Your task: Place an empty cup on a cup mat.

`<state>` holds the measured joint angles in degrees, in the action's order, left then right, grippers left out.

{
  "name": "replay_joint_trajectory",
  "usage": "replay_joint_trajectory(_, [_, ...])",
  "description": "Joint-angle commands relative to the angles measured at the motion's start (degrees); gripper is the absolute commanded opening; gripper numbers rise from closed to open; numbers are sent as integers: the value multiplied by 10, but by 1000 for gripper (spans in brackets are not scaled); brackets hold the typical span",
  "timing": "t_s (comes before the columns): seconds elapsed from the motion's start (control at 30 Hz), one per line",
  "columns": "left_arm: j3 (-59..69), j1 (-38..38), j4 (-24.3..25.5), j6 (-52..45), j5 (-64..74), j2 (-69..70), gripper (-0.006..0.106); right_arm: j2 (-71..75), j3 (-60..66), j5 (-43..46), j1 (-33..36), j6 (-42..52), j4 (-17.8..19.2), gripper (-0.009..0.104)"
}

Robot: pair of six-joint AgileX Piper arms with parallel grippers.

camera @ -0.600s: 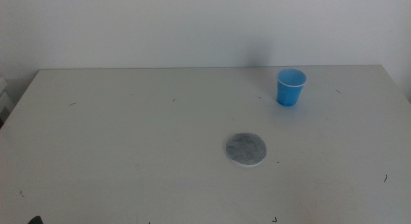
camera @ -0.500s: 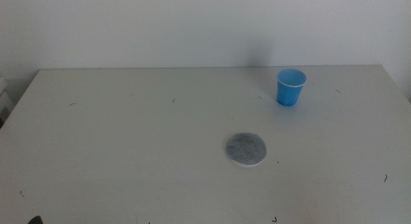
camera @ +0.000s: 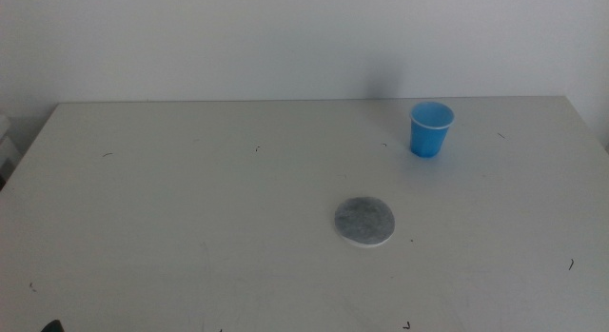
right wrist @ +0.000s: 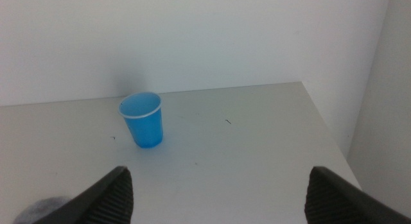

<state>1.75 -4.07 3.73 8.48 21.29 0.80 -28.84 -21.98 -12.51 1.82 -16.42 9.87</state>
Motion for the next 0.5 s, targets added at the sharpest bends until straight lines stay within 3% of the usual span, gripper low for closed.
replay_joint_trajectory(0.0, [-3,1,0,6,-38,7,105,-59,-65,43,-4,-9,13,85])
replay_joint_trajectory(0.13, [-3,1,0,6,-38,7,105,-146,-151,19,-4,-8,28,85])
replay_joint_trajectory(0.47, [-3,1,0,6,-38,7,105,-367,-430,-219,71,-11,52,85])
